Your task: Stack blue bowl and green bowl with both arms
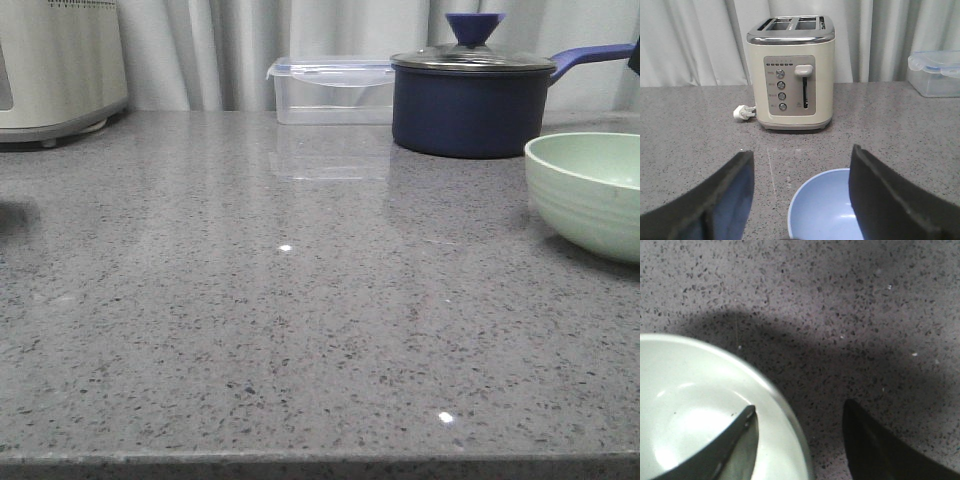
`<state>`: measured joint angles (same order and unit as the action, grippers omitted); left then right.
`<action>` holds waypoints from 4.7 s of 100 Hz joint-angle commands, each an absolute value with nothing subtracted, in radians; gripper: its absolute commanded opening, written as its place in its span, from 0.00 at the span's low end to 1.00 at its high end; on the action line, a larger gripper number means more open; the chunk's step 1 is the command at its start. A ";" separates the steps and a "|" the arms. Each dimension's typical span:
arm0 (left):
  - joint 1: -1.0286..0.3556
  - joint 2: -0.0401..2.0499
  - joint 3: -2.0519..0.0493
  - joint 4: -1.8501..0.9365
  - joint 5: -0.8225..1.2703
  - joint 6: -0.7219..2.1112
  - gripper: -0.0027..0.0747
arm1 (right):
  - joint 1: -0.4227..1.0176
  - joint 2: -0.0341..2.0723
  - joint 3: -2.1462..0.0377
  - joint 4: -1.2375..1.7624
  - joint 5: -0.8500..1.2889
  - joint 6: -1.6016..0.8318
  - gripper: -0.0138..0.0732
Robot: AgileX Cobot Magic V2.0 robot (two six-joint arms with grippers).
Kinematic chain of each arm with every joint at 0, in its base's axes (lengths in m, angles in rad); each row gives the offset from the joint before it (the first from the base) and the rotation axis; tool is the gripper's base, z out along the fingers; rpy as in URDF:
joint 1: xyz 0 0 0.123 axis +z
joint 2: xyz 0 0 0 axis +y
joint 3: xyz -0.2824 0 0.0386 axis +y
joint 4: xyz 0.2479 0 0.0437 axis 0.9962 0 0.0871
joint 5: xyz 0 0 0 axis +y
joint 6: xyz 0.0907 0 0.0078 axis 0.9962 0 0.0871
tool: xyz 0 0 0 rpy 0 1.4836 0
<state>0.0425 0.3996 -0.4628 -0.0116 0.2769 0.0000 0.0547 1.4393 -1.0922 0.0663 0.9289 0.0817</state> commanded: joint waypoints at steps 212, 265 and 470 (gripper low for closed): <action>0.043 0.413 -0.498 -0.015 0.197 0.000 0.57 | 0.547 1.696 -1.492 0.177 0.847 0.079 0.39; 0.043 0.413 -0.498 -0.015 0.197 0.000 0.57 | 0.547 1.520 -1.389 0.161 0.869 0.079 0.38; 0.044 0.963 -0.954 0.000 0.799 -0.146 0.57 | 0.600 1.561 -1.225 0.187 0.758 0.079 0.11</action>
